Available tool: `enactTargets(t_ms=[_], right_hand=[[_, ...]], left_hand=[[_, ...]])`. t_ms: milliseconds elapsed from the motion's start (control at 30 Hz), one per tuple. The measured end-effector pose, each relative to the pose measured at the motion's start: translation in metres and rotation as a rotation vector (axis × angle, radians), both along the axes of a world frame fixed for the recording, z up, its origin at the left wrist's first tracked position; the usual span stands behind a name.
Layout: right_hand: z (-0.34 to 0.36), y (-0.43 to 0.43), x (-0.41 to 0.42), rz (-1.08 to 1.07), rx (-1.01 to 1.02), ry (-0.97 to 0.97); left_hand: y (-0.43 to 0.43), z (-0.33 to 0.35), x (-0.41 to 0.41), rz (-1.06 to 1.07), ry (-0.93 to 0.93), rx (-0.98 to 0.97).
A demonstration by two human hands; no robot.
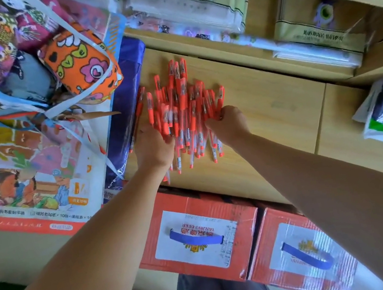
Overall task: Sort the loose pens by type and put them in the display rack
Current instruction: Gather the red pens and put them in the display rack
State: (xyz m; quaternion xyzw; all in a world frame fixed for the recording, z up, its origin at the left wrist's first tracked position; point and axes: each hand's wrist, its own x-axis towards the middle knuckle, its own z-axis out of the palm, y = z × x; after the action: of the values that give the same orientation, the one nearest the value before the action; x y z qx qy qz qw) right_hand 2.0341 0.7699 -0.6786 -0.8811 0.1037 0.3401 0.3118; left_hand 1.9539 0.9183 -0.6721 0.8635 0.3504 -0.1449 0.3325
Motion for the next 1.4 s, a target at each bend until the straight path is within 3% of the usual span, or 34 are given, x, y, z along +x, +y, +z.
enactTargets(t_ms=[300,500,700,967,1133,1400], right_hand=[[-0.002,-0.007,-0.014,0.165,-0.007,-0.088],[0.008,-0.017,-0.016,-0.004,0.107,0.010],[0.020,-0.031,-0.024,-0.170,0.275,0.136],[0.043,-0.057,-0.041,-0.159,0.377,0.265],[0.079,-0.074,-0.046,-0.237,0.437,0.278],[0.149,-0.128,-0.069,-0.442,0.525,0.159]], left_hand=[[-0.003,0.007,-0.006,0.095,0.025,-0.008],[-0.002,0.020,-0.010,0.181,-0.055,-0.040],[-0.006,0.020,-0.009,0.450,-0.146,-0.544],[-0.031,0.057,-0.019,0.407,-0.055,-0.746],[-0.052,0.095,-0.027,0.258,-0.023,-0.843],[-0.101,0.158,-0.030,0.012,0.035,-0.743]])
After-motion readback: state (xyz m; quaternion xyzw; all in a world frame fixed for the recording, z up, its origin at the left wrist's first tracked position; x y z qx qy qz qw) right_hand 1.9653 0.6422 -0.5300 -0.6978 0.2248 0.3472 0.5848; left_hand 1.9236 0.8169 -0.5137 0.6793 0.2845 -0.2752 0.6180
